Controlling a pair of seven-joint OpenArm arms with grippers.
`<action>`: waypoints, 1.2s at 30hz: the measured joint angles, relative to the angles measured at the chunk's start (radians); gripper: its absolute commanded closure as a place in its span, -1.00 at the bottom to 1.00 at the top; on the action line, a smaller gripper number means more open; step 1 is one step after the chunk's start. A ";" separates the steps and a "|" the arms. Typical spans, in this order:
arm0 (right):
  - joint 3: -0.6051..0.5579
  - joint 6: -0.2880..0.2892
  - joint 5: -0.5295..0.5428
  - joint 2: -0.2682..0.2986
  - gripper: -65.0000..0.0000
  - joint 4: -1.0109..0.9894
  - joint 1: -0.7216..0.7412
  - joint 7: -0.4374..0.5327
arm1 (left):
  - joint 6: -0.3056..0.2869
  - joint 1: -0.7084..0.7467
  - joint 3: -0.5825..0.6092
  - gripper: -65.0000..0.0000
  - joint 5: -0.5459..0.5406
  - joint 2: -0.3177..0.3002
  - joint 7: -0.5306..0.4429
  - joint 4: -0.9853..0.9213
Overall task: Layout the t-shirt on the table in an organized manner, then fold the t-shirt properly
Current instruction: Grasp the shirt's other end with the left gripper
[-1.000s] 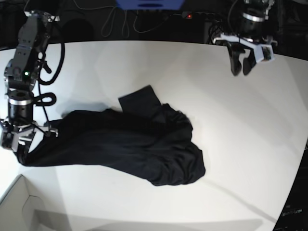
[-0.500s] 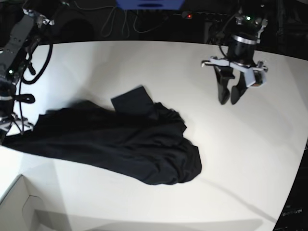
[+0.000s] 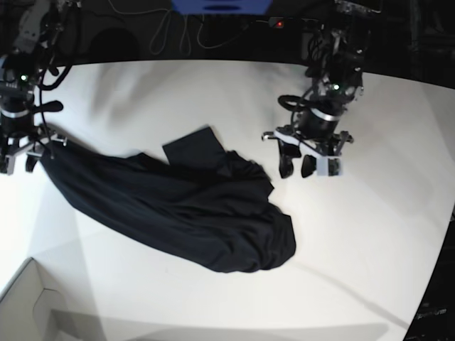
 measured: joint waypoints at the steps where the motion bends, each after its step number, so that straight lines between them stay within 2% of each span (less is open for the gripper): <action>1: -0.001 0.000 -0.001 0.001 0.07 0.000 -0.013 0.000 | -0.002 -0.011 0.000 0.11 0.002 0.008 -0.005 -0.023; 6: -0.001 0.000 -0.004 -0.003 0.07 0.000 -0.048 -0.003 | -0.003 -0.086 0.012 0.10 0.006 0.035 -0.005 -0.119; 15: 0.000 0.000 0.000 -0.005 0.07 0.000 -0.086 0.000 | -0.005 -0.209 0.153 0.13 0.000 0.043 -0.008 -0.319; 18: 0.000 0.000 0.000 -0.005 0.07 0.000 -0.100 0.003 | -0.008 -0.234 0.170 0.37 0.000 0.046 -0.013 -0.366; 22: 0.000 0.000 0.000 -0.005 0.07 0.000 -0.114 -0.003 | -0.008 -0.262 0.158 1.00 -0.003 0.055 -0.045 -0.425; 23: 0.000 0.000 0.000 -0.005 0.07 0.000 -0.113 -0.003 | -0.008 -0.263 0.158 1.00 -0.003 0.054 -0.047 -0.426; 26: 0.000 0.000 0.000 -0.005 0.07 0.000 -0.113 0.003 | -0.002 -0.226 0.158 1.00 -0.001 0.048 -0.008 -0.353; 29: -0.003 0.002 0.002 -0.006 0.07 0.000 -0.113 0.000 | -0.004 -0.116 0.129 0.99 -0.009 0.003 0.010 -0.161; 36: -0.011 0.002 0.005 -0.057 0.07 0.000 -0.101 0.000 | -0.005 0.134 -0.070 0.99 -0.008 -0.096 -0.013 0.249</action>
